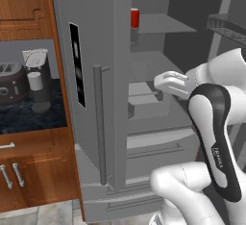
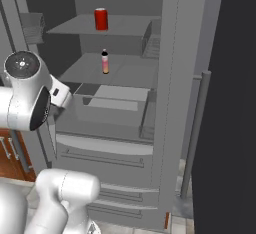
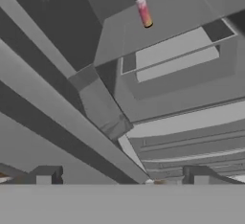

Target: Open the fridge, grab two sodas, and place both sodas inside the bowl with ice on the dining counter.

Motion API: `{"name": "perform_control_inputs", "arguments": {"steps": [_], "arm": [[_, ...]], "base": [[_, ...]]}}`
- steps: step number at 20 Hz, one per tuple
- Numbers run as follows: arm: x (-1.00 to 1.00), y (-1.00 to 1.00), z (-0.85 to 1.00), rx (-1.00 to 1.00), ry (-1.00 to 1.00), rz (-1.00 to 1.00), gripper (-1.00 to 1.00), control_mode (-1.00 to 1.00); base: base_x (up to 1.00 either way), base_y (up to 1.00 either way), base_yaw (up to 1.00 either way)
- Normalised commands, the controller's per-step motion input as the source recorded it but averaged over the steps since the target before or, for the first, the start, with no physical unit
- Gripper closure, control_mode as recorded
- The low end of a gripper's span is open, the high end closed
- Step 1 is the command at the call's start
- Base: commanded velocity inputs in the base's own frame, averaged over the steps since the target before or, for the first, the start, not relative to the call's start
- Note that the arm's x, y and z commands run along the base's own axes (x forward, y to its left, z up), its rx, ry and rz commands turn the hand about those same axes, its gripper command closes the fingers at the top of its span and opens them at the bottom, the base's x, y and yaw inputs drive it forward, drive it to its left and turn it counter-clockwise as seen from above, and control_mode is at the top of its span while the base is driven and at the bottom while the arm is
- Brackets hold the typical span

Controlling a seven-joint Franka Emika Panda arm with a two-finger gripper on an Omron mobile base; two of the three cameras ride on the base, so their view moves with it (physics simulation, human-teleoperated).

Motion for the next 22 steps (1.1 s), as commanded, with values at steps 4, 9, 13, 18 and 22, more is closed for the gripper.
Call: {"name": "perform_control_inputs", "arguments": {"steps": [4,9,13,18,22], "arm": [[0.33,0.04,-0.16,0.09,0.06,0.08,-1.0,-1.0],[0.35,0.13,-0.15,0.12,0.06,0.1,-1.0,-1.0],[0.31,0.28,-0.17,0.14,0.04,0.08,-1.0,-1.0],[0.35,0.27,-0.15,0.12,0.04,0.08,-1.0,-1.0],[0.37,0.17,-0.14,0.1,0.04,0.11,-1.0,-1.0]], "base": [[0.0,0.0,0.0],[0.0,0.0,0.0],[0.0,0.0,0.0],[0.0,0.0,0.0],[0.0,0.0,0.0]]}}
